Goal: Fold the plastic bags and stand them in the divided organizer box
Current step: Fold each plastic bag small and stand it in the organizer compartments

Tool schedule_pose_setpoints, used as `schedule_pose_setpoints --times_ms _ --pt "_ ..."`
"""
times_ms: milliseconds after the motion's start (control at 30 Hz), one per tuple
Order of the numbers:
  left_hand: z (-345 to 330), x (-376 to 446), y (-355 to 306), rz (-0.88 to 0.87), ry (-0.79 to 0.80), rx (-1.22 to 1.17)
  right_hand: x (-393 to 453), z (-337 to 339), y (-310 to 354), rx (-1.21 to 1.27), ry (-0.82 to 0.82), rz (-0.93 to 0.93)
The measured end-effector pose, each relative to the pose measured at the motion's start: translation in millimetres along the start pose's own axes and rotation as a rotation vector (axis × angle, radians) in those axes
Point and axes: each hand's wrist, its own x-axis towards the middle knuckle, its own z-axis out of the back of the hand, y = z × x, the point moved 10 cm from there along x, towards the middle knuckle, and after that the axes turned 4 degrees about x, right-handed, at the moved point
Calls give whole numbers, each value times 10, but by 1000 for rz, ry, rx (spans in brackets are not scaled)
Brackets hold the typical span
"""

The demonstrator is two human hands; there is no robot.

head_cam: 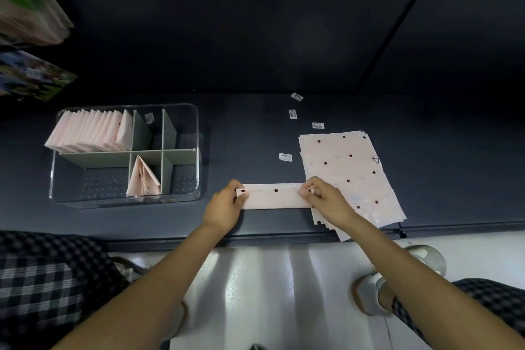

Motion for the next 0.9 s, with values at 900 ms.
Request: schedule_pose_setpoints --times_ms 900 --pt "-893 -374 -395 -485 179 867 365 65 -68 -499 -133 -226"
